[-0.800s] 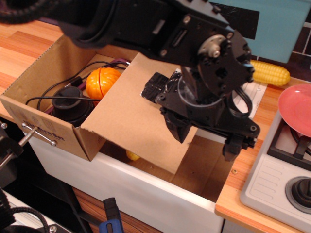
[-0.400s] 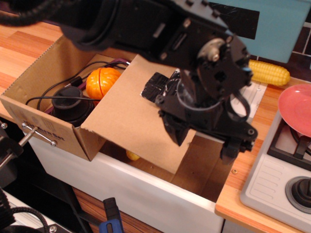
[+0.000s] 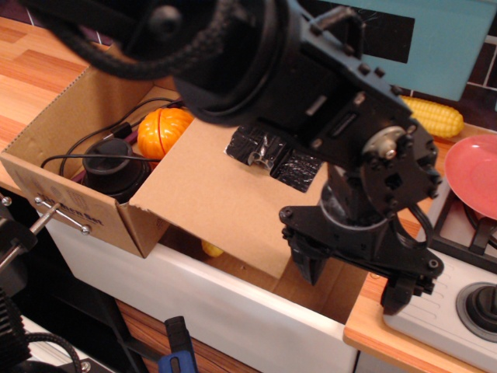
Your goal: Close brown1fbox flap
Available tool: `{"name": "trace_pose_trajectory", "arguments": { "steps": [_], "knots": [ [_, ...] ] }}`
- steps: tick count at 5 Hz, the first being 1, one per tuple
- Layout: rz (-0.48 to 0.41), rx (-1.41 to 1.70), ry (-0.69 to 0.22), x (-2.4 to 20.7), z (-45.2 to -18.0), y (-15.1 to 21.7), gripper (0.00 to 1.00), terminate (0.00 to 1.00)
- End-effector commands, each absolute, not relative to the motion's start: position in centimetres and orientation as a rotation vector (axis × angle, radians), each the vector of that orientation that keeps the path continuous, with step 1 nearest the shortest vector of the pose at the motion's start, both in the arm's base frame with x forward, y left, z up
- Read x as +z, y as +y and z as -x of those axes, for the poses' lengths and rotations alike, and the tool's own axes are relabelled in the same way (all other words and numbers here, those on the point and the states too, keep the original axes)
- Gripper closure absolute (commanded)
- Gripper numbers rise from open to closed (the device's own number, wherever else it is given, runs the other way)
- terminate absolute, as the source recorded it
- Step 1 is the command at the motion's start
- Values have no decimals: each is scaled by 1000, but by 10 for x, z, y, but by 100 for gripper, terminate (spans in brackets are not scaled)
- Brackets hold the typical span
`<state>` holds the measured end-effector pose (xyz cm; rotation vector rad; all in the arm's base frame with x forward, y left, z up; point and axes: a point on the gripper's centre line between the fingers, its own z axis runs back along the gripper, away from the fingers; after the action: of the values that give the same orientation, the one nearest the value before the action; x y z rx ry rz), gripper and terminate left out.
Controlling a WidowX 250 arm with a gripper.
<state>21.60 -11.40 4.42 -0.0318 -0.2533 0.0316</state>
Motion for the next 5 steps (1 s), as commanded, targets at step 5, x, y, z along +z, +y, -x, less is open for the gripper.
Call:
{"name": "trace_pose_trajectory", "arguments": {
  "steps": [5],
  "knots": [
    [-132,-45,-339,11,-211,-97,0,0]
  ]
}}
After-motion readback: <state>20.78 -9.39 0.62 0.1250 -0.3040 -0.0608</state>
